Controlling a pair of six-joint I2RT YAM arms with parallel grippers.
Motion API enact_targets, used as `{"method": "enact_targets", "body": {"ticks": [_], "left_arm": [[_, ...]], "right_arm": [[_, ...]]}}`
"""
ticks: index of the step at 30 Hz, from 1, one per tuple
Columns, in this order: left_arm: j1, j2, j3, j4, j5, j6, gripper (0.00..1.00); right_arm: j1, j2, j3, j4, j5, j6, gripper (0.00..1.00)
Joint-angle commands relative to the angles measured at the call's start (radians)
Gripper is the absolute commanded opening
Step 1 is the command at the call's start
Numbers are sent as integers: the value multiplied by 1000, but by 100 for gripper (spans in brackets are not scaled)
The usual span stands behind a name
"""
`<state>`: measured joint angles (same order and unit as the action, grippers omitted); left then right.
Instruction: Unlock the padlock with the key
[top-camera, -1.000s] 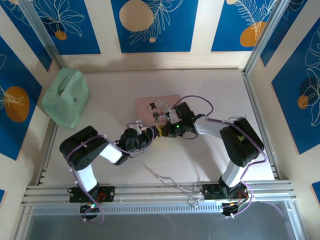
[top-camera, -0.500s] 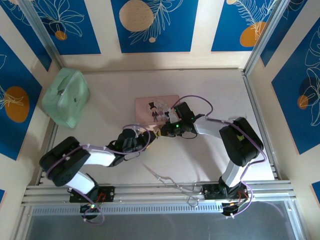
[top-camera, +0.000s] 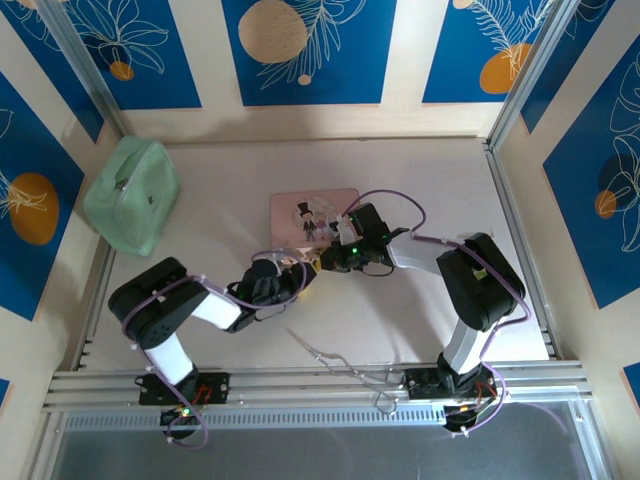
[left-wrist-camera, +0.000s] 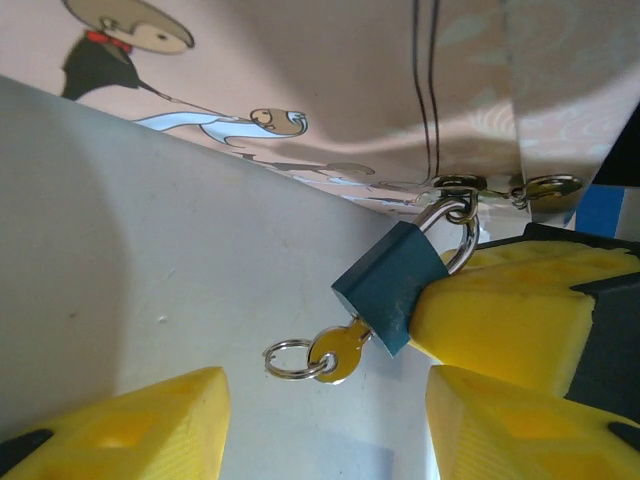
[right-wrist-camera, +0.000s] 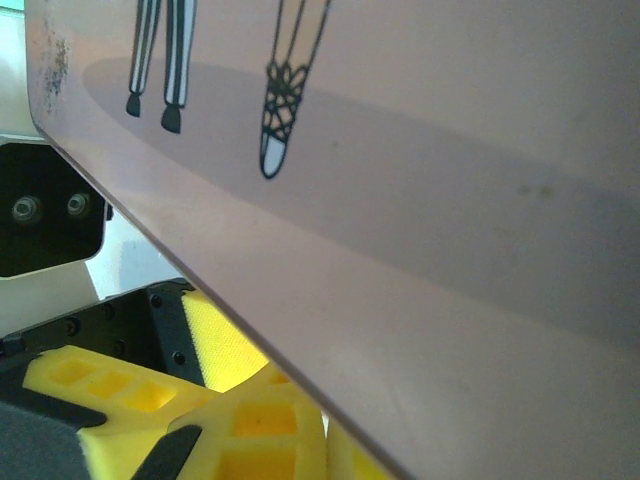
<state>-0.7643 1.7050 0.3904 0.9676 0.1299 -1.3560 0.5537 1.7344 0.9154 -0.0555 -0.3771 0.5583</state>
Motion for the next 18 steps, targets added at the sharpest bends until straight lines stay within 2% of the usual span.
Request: {"method": "enact_targets", "body": {"ticks": [1, 18], "left_arm": [[3, 21, 16, 124, -2, 2, 53], [6, 23, 36, 179, 10, -33, 37]], "right_arm": [[9, 12, 0, -55, -96, 15, 0], [9, 39, -18, -4, -73, 58, 1]]}}
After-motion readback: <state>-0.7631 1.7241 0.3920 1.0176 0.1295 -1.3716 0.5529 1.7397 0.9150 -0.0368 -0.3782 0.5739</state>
